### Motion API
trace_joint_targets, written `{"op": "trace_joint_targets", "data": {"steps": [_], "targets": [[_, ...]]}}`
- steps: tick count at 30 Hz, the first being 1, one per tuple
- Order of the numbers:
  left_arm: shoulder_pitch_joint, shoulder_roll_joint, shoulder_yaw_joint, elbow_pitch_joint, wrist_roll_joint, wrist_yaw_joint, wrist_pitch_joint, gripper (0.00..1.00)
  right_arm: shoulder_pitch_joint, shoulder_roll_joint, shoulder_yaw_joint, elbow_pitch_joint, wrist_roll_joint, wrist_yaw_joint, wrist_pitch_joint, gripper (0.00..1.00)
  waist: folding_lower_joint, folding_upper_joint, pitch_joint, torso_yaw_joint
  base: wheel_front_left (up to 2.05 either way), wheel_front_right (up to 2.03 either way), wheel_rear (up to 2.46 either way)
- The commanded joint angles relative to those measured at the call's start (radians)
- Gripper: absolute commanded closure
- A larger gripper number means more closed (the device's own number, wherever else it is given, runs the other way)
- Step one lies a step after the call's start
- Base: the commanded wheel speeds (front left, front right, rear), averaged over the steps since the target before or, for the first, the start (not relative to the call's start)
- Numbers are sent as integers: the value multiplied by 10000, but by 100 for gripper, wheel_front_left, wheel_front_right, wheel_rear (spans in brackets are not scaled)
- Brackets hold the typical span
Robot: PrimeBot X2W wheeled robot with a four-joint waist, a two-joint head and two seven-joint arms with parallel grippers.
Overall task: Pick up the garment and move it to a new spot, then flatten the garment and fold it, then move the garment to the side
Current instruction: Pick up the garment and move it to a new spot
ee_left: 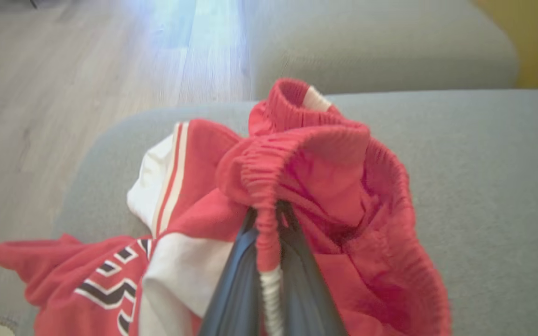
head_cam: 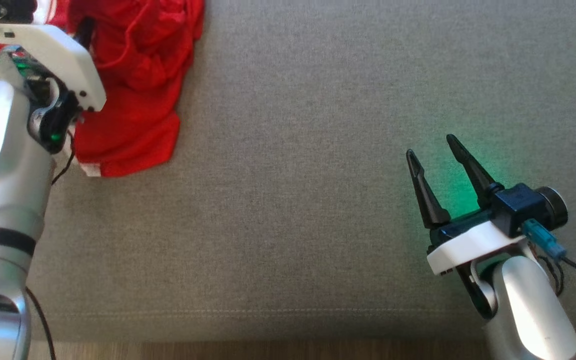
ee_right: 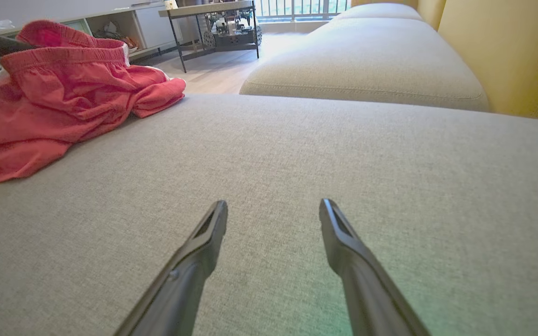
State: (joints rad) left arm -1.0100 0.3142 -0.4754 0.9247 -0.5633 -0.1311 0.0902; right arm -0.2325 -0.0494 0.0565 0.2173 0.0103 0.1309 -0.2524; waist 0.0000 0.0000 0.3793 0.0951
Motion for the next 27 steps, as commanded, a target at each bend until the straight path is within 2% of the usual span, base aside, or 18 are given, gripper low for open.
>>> {"op": "trace_joint_targets", "data": {"steps": [1, 9, 15, 19, 27], "targets": [[-511, 612, 216, -371, -96, 5, -151, 100, 85, -8, 239, -272, 79, -2, -93, 0, 0, 0, -196, 30, 0, 0, 0], [-687, 935, -736, -1880, -1015, 4, -946, 100, 332, -8, 408, -161, 389, -2, -93, 0, 0, 0, -1111, 0, 0, 0, 0], [-921, 1106, -1059, -3011, -1451, 4, -1155, 100, 431, -8, 577, -175, 675, -2, -93, 0, 0, 0, -1646, -470, 0, 0, 0], [-1089, 971, -1264, -3776, -1735, 4, -966, 100, 469, -8, 688, -237, 885, -2, -93, 0, 0, 0, -1938, -1084, 0, 0, 0], [-1295, 465, -1404, -5133, -2432, 49, -119, 100, 432, -8, 1092, -744, 1455, -2, -93, 0, 0, 0, -2283, -2992, 0, 0, 0]]}}
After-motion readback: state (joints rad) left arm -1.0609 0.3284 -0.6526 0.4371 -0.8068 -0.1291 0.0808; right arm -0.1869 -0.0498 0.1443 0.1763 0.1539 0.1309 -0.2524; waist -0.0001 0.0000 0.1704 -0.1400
